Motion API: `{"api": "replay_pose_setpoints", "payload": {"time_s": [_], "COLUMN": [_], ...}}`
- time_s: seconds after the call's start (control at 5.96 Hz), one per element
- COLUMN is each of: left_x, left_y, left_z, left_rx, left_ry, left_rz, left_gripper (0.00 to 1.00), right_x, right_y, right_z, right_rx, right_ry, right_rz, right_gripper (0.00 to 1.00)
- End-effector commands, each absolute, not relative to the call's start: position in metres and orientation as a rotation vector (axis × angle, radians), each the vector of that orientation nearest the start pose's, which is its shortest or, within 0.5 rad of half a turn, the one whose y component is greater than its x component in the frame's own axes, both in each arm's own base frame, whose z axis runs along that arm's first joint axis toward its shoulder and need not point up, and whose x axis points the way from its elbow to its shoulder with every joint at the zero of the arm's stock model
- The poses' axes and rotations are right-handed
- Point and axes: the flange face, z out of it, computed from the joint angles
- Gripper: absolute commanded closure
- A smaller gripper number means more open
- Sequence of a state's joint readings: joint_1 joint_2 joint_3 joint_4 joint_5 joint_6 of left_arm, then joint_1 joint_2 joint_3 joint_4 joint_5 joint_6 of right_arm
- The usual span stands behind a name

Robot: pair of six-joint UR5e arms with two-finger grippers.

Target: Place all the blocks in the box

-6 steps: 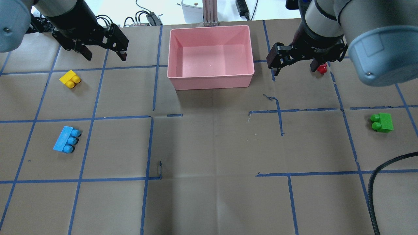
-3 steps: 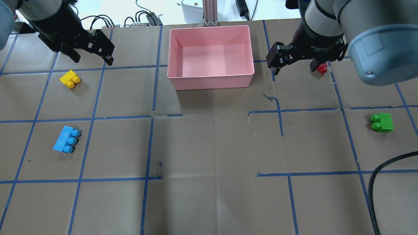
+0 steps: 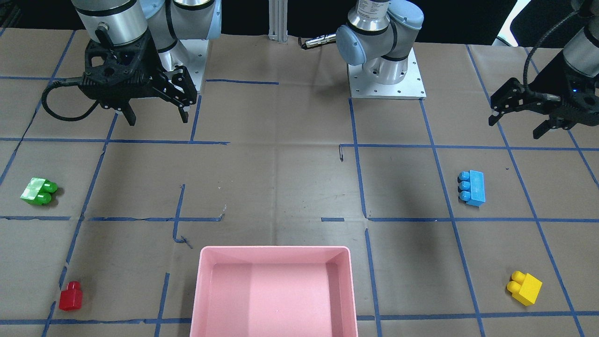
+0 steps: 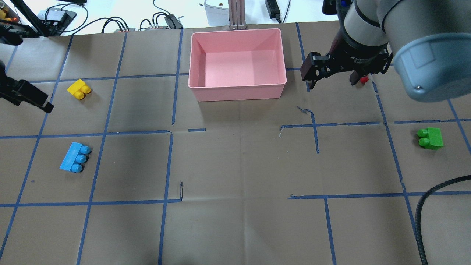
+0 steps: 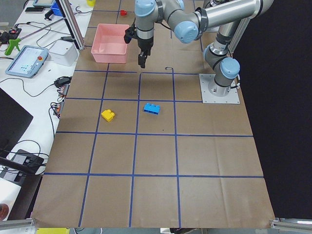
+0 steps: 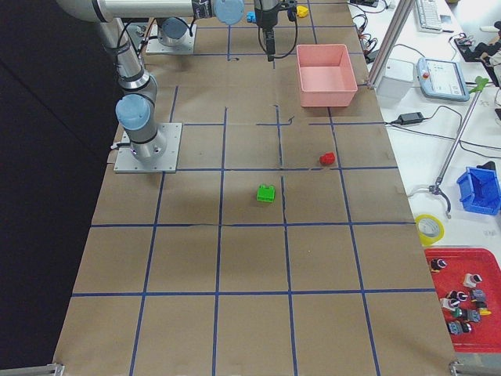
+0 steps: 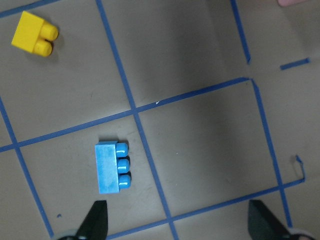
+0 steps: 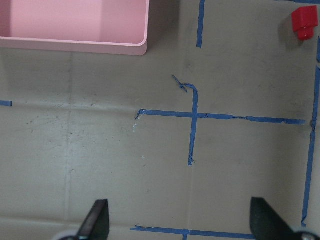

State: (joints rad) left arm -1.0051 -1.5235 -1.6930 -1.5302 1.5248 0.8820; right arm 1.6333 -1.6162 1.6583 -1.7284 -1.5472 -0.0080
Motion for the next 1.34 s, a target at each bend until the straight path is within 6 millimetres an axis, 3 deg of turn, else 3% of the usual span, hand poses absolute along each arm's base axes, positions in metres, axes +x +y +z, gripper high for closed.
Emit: {"api": "replay_pose_setpoints", "payload": {"time_s": [0.0,0.17,0.34,0.5,0.67,0.84,1.01,1.18], "left_x": [0.192,0.197,0.202,0.202,0.197,0.196,0.193,0.178], "left_y": [-0.444,-0.452,-0.461,-0.461,-0.46,-0.464,-0.476,-0.49], "left_z": [0.433,0.421,0.388,0.35,0.32,0.293,0.272,0.257], "left_rx": [0.535,0.524,0.458,0.418,0.4,0.358,0.353,0.412], "left_ry": [3.186,3.179,3.181,3.174,3.17,3.19,3.198,3.168], "left_rz": [0.011,-0.006,-0.057,-0.077,-0.131,-0.152,-0.155,-0.186], "left_gripper": [0.01,0.01,0.01,0.01,0.01,0.01,0.01,0.01], "right_x": [0.157,0.148,0.124,0.069,-0.006,-0.07,-0.106,-0.13], "right_y": [-0.481,-0.484,-0.484,-0.486,-0.487,-0.479,-0.474,-0.459], "right_z": [0.475,0.479,0.491,0.5,0.484,0.453,0.428,0.387], "right_rx": [-0.091,-0.064,-0.147,-0.307,-0.309,-0.311,-0.289,-0.187], "right_ry": [3.107,3.113,3.128,3.153,3.156,3.149,3.175,3.181], "right_rz": [-0.202,-0.232,-0.282,-0.307,-0.256,-0.194,-0.257,-0.24], "right_gripper": [0.0,0.0,0.0,0.01,0.01,0.01,0.01,0.01]}}
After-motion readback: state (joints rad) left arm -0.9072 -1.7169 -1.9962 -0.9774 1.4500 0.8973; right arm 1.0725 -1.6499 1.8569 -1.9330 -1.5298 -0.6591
